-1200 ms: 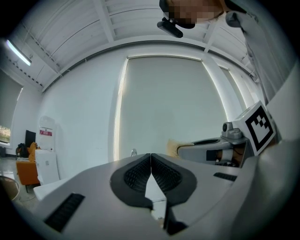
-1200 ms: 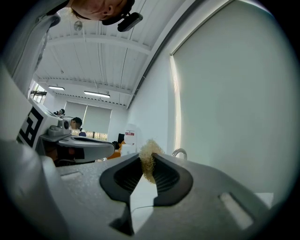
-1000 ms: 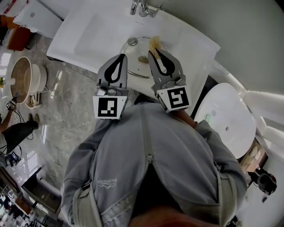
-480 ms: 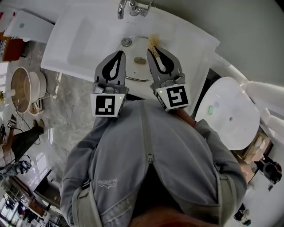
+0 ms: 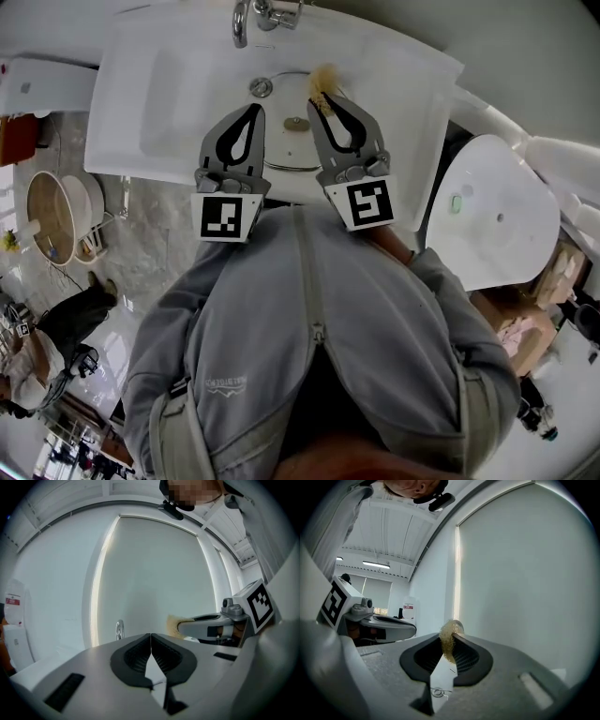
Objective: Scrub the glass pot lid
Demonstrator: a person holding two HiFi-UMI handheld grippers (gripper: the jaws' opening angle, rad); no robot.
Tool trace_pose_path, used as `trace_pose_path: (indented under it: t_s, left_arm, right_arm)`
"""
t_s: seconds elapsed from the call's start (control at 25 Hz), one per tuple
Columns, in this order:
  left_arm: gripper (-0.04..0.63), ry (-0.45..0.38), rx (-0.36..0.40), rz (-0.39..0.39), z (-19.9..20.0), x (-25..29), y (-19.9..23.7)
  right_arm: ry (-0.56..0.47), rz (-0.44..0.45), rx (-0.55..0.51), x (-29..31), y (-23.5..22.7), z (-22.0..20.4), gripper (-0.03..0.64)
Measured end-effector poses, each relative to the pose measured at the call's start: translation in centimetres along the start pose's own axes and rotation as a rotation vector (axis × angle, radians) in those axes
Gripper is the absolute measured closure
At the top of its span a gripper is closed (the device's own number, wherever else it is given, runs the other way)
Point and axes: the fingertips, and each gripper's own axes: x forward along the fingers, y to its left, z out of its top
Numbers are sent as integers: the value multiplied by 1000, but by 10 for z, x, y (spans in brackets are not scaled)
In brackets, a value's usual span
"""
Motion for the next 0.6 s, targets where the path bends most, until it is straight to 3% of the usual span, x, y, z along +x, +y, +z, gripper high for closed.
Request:
trace_pose_path:
  t_s: [0.28, 0.6]
  left_arm:
    - [588, 17, -10, -29, -22, 12, 20]
    - [588, 74, -45, -36, -68, 31, 42]
  right_arm:
    - [18, -25, -13, 21, -2, -19, 565]
    - [105, -8, -25, 52, 0, -62, 565]
